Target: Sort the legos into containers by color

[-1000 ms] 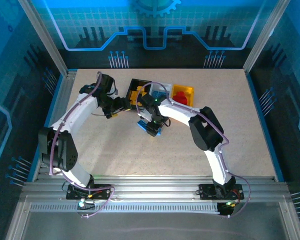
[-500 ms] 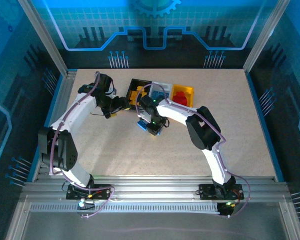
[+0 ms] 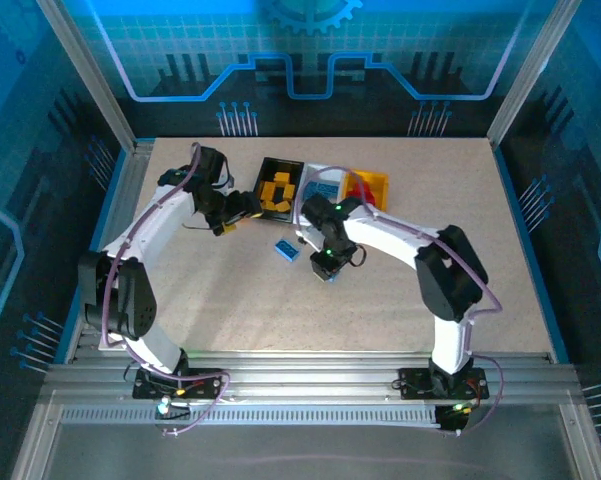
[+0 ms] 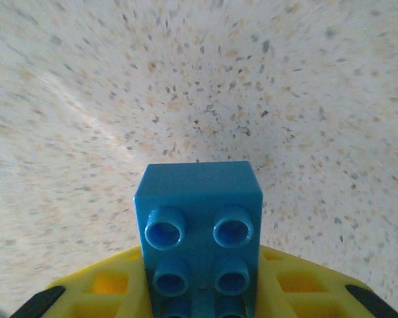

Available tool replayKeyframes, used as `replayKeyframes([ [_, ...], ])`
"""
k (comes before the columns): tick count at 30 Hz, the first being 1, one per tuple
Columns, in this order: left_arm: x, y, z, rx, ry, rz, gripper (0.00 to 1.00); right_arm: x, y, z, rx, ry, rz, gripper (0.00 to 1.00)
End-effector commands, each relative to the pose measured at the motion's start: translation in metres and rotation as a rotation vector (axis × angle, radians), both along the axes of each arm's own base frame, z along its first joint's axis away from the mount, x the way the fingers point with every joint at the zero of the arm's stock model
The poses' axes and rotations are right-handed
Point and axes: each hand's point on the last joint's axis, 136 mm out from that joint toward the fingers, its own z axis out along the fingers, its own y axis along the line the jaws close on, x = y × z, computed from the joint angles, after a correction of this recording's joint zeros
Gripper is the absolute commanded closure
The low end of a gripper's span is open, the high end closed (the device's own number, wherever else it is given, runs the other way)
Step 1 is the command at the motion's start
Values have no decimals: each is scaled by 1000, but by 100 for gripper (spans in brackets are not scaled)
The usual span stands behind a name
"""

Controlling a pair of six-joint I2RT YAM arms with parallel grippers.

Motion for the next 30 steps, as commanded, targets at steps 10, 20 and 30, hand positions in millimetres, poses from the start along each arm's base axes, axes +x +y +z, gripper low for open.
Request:
replayKeyframes([
  [10,-12,-1,-9,-29,31,14,25,131,-17,94,542,130,-776,69],
  [20,-29,10,-12,5,32,4,23,200,2,76,569,186,-903,68],
  [30,-27,25,-13,24,42,16,21,211,4,54,524,198,-926,59],
])
